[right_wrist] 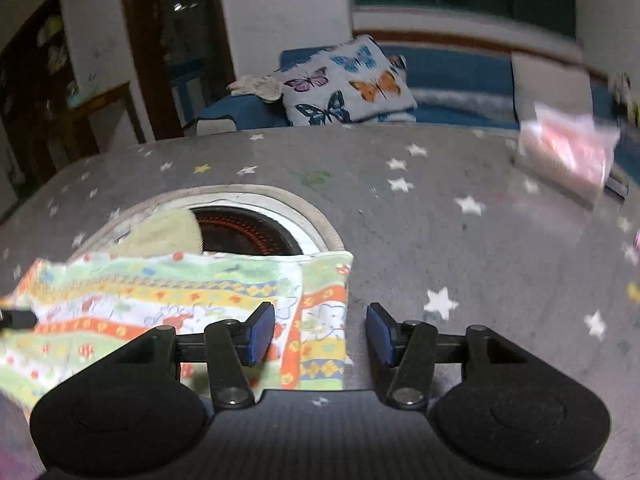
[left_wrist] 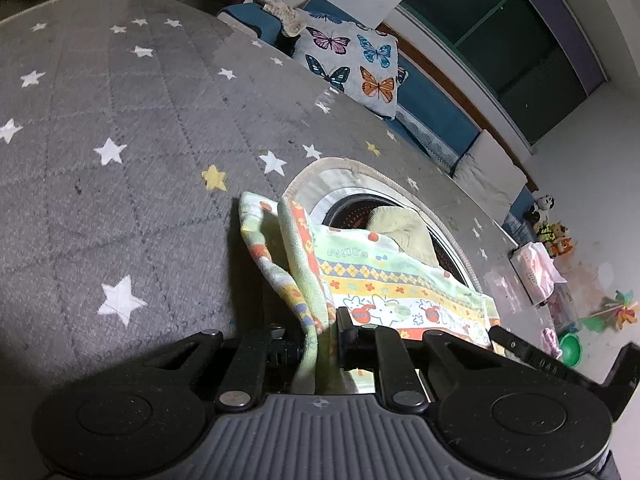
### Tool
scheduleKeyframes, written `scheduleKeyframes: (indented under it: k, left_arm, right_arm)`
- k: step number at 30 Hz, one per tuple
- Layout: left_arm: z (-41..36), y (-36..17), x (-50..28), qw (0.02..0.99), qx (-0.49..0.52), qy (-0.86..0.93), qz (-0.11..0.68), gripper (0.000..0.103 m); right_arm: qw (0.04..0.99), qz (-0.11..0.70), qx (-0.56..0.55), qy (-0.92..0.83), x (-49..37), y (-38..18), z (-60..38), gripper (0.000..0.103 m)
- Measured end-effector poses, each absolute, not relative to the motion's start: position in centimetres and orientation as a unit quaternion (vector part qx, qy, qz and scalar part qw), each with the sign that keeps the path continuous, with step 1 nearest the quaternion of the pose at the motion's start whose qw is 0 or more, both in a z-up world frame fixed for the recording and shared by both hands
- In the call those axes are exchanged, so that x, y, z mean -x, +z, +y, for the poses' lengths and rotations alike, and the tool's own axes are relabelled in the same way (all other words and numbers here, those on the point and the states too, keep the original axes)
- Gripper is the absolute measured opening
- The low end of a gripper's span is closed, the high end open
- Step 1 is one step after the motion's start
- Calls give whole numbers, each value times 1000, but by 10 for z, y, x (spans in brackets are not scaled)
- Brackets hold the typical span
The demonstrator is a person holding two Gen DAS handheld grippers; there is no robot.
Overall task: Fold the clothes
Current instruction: 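Lift the gripped edge with both tools and fold it over the top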
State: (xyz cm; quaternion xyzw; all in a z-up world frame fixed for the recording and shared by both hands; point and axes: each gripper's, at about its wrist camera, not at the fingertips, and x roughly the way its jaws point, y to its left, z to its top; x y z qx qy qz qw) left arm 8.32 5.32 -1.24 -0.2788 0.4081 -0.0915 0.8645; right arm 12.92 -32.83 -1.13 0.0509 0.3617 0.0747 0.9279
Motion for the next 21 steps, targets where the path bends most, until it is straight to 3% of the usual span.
scheduleKeyframes:
  k: [3, 5, 7, 8, 21]
  left_arm:
    - [51, -11, -84, 868, 269, -91, 407, 15]
    - [50, -11, -84, 871, 262, -91, 406, 15]
    - [49, -9, -84, 873, 257, -92, 405, 15]
    - [49, -9, -84, 874, 255, -92, 404, 13]
    - [95, 32, -60, 905, 238, -80, 342, 9]
  right_arm:
    - [928, 359, -61, 77, -129, -13, -329, 46]
    - [928, 359, -58, 82, -131, -14, -326, 35]
    - [924, 367, -55, 95, -131, -13, -319, 12]
    - [923, 368, -55, 96, -132, -12, -316, 8]
    - [928, 326, -39, 177, -124, 42, -250, 4]
